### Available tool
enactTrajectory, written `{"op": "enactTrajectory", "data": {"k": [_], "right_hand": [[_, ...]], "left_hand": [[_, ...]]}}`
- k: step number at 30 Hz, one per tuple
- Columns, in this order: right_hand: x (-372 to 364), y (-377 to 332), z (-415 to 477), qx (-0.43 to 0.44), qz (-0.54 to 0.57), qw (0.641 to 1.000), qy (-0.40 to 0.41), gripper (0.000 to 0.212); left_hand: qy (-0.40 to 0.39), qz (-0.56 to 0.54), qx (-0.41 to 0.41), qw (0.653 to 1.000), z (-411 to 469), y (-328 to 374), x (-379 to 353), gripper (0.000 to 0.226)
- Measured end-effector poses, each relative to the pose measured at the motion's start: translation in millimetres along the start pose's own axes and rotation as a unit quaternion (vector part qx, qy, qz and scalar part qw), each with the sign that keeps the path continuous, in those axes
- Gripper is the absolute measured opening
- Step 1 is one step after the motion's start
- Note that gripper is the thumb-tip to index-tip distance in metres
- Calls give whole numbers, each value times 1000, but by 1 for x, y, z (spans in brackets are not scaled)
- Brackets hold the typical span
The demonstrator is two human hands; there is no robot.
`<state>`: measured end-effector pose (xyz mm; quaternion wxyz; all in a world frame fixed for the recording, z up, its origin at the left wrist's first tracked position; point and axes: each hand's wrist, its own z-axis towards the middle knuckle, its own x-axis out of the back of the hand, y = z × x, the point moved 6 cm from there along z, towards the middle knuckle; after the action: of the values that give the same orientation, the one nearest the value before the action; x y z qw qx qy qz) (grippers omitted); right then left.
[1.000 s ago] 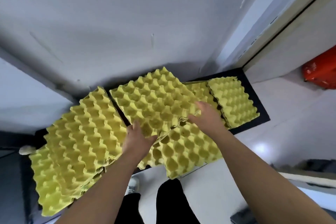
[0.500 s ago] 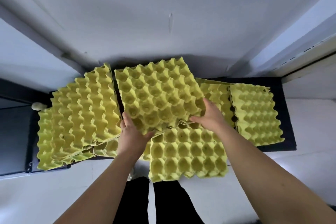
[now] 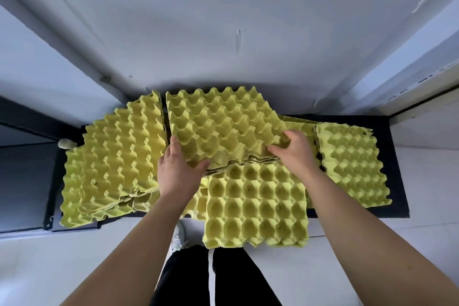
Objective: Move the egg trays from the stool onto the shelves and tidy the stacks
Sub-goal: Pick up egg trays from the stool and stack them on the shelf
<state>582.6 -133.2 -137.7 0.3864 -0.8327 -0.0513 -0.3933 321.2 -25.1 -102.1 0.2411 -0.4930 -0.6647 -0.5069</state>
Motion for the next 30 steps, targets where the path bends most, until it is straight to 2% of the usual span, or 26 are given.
{"op": "enactTrajectory", "data": {"k": [8, 20, 30], "right_hand": [[23, -26, -19, 15, 14, 999, 46, 72], [52, -77, -98, 14, 32, 989, 142, 73], [70, -138, -186, 79, 52, 970, 224, 66]], "left_hand": [[-2, -97, -22, 995, -4, 10, 33, 96], [-11, -138, -111, 984, -29, 5, 108, 95], [24, -182, -164, 969, -73, -19, 183, 92]]}}
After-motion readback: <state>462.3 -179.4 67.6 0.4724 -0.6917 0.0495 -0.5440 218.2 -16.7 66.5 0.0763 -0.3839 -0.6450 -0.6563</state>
